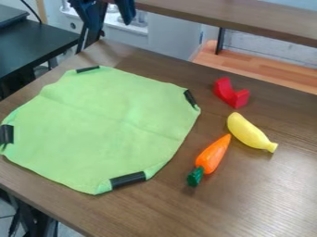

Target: Fold the cloth from top left to bottom right

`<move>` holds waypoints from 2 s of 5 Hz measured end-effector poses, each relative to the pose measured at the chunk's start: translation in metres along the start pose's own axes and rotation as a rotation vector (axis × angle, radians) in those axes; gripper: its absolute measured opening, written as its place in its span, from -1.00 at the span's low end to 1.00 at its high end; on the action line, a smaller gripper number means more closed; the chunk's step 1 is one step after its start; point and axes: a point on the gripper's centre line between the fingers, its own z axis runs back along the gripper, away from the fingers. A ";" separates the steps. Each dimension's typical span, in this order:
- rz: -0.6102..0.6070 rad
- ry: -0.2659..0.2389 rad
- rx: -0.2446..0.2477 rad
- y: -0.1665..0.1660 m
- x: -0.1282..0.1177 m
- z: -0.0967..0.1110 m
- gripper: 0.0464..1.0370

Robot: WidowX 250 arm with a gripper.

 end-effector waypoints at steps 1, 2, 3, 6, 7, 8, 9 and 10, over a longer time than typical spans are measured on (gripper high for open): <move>-0.004 0.045 0.010 0.007 -0.001 -0.013 0.93; -0.284 0.131 0.177 0.044 0.023 -0.020 0.93; -0.504 0.036 0.117 0.068 0.033 -0.007 0.93; -0.899 -0.021 0.089 0.144 0.068 -0.030 0.93; -0.907 -0.021 0.111 0.156 0.074 -0.047 0.93; -0.899 -0.020 0.158 0.164 0.083 -0.067 0.93; -0.884 -0.033 0.197 0.170 0.093 -0.081 0.93; -0.867 -0.029 0.216 0.181 0.103 -0.093 0.93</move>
